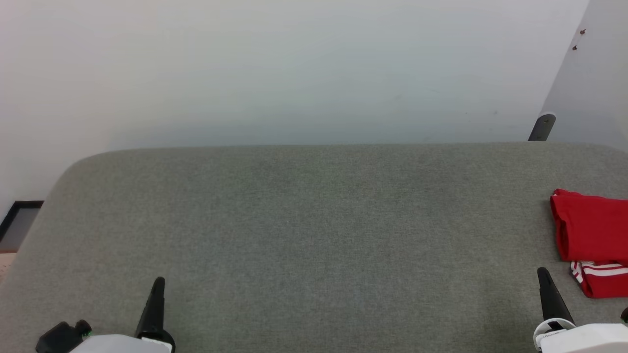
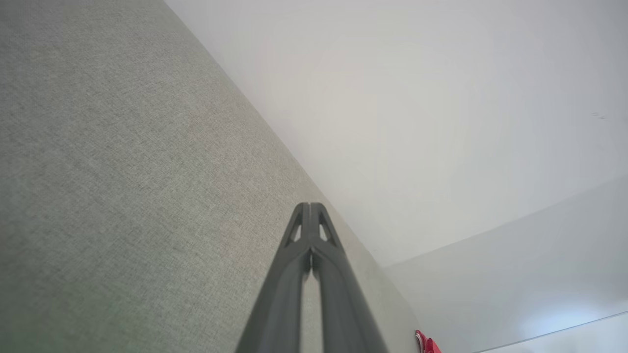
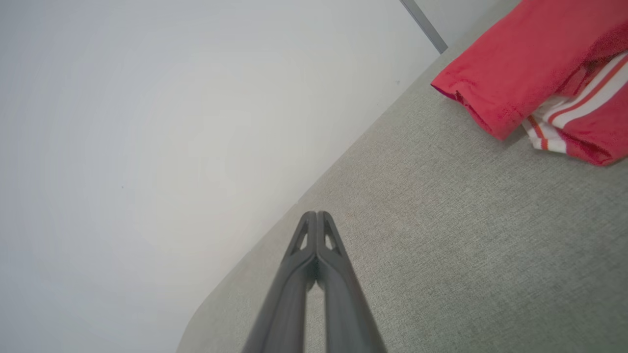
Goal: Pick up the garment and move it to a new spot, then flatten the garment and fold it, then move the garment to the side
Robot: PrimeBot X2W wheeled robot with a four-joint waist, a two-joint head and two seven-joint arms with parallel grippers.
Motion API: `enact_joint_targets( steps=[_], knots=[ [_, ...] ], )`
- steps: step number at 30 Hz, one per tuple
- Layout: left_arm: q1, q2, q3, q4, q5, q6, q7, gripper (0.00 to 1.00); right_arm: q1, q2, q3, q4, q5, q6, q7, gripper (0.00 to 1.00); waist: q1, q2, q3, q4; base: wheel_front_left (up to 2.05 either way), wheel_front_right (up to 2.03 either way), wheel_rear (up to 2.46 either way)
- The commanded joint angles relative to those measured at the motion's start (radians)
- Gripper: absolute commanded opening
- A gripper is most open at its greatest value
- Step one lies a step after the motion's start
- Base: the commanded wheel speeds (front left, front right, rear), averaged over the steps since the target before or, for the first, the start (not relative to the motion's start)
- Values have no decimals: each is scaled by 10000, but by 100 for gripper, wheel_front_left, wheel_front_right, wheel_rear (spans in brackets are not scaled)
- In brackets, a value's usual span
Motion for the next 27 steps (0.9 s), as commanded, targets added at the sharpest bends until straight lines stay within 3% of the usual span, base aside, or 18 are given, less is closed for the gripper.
enact_joint_targets(
  steps=[1, 27],
  knots=[
    [-234, 10, 60, -75, -197, -22, 60, 0, -256, 3, -55, -71, 284, -3, 49, 0, 0, -1, 11, -4, 0, 0, 0],
    [-662, -453, 270, -32, -2340, -32, 752, 0, -623, 81, -95, 29, 3188, -4, 733, 0, 0, -1, 266, -78, 0, 0, 0]
  ],
)
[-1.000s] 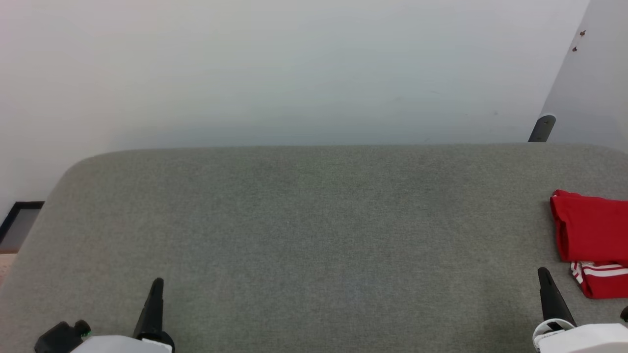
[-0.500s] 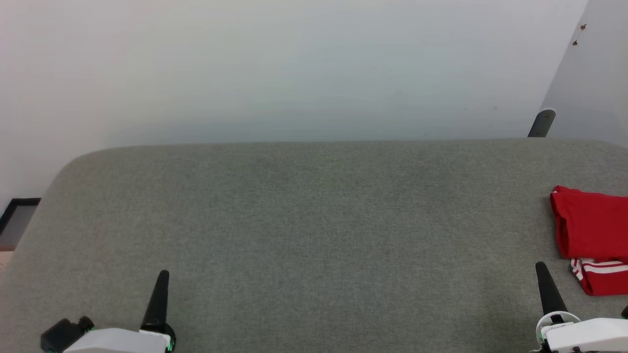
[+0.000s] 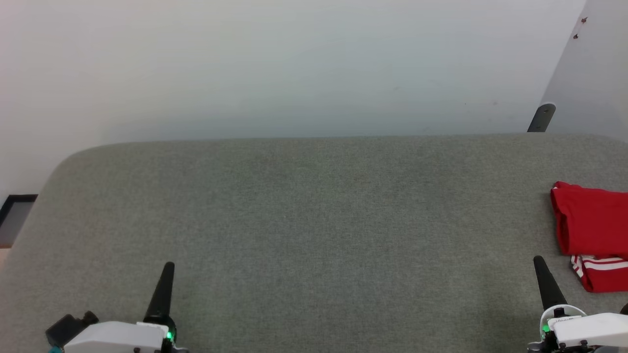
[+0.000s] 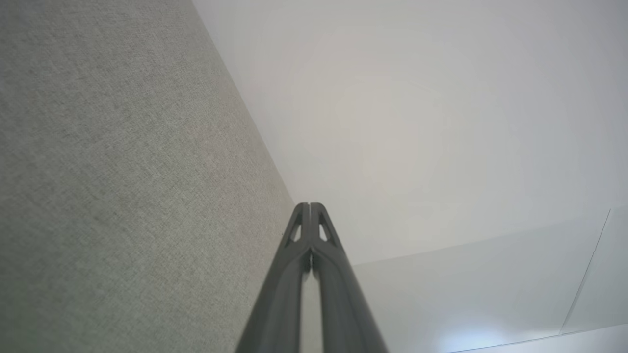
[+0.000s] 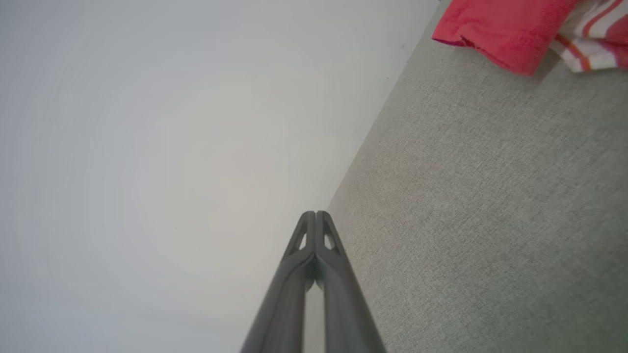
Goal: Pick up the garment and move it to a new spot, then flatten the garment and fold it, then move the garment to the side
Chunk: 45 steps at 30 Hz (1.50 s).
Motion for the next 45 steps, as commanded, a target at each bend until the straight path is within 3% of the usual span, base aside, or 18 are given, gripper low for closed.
enact_joint_targets(
  steps=[1, 45],
  knots=[
    [-196, -6, 54, -46, -217, -33, 44, 0, -242, -7, -32, -44, 257, 0, 62, 0, 0, 0, 15, -4, 0, 0, 0],
    [-691, -567, 294, 23, -2741, -49, 867, 0, -614, 113, -72, 89, 3707, 0, 870, 0, 0, 0, 421, -123, 0, 0, 0]
  ],
)
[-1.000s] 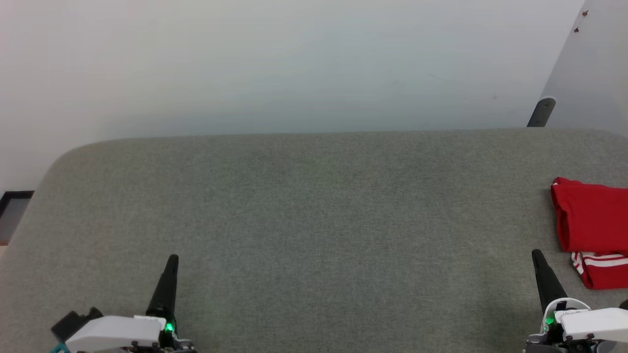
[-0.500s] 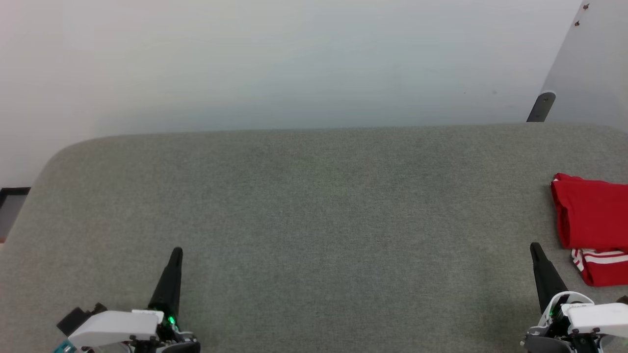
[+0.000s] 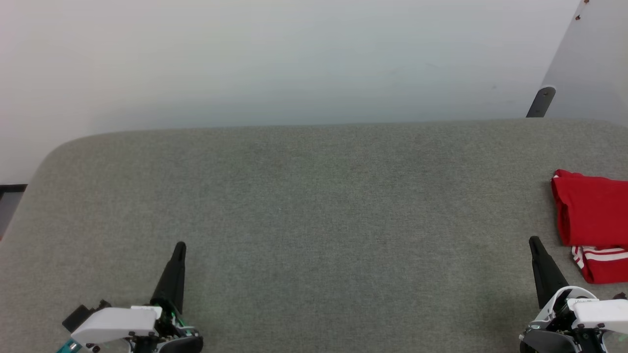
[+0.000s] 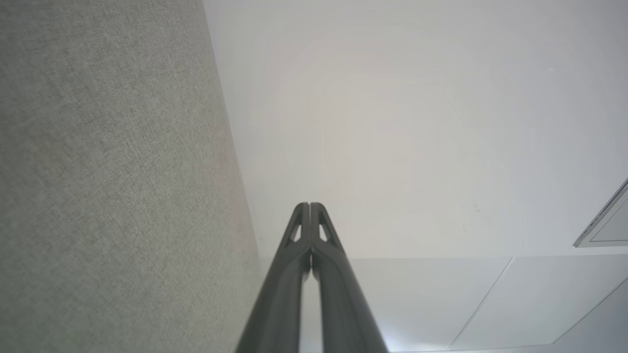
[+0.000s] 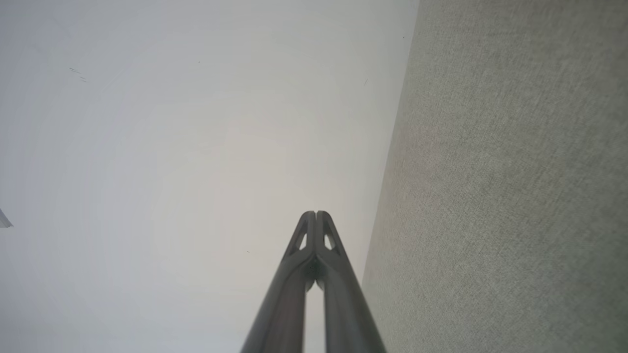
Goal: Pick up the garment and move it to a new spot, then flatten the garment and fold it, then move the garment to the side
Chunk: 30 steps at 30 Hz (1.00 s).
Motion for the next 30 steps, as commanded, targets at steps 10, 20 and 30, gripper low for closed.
enact_joint_targets(
  steps=[10, 20, 30],
  knots=[
    [-104, -5, 29, 10, -25, -49, 22, 0, -31, 41, 0, 4, 34, 4, 29, 0, 0, 0, -1, 0, 0, 0, 0],
    [-103, -5, 26, 9, -26, -48, 21, 0, -31, 41, 1, 4, 34, 4, 29, 0, 0, 0, -1, 0, 0, 0, 0],
    [-102, -3, 23, 8, -27, -50, 19, 0, -31, 39, 3, 4, 35, 4, 28, 0, 0, 0, -1, 0, 0, 0, 0]
  ],
)
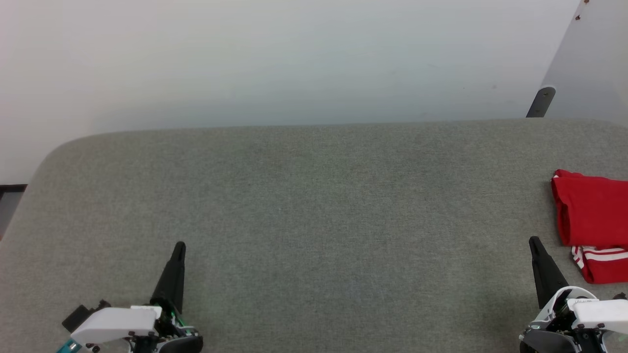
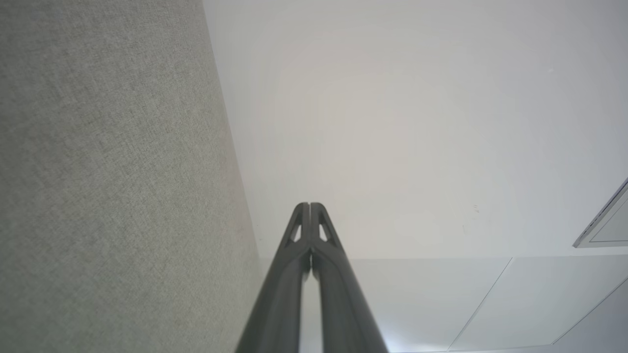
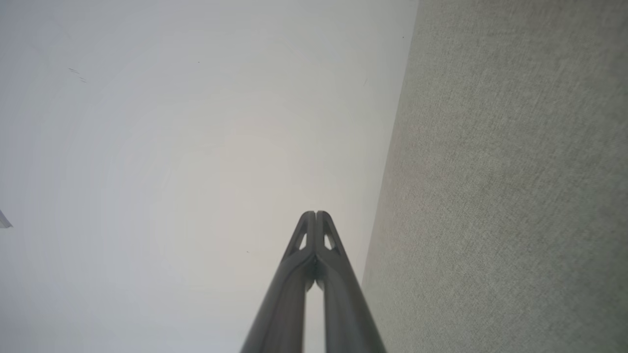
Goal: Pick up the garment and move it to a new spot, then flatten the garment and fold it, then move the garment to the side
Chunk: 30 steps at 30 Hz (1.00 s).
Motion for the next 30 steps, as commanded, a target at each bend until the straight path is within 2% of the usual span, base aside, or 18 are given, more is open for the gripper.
enact_joint_targets(
  steps=[1, 30],
  knots=[
    [-95, 1, 19, 8, -27, -48, 22, 0, -30, 35, 6, 2, 35, 4, 28, 0, 0, 0, 0, 0, 0, 0, 0],
    [-94, 1, 22, 7, -29, -48, 20, 0, -29, 36, 8, 2, 37, 4, 26, 0, 0, 0, 0, 0, 0, 0, 0]
  ],
)
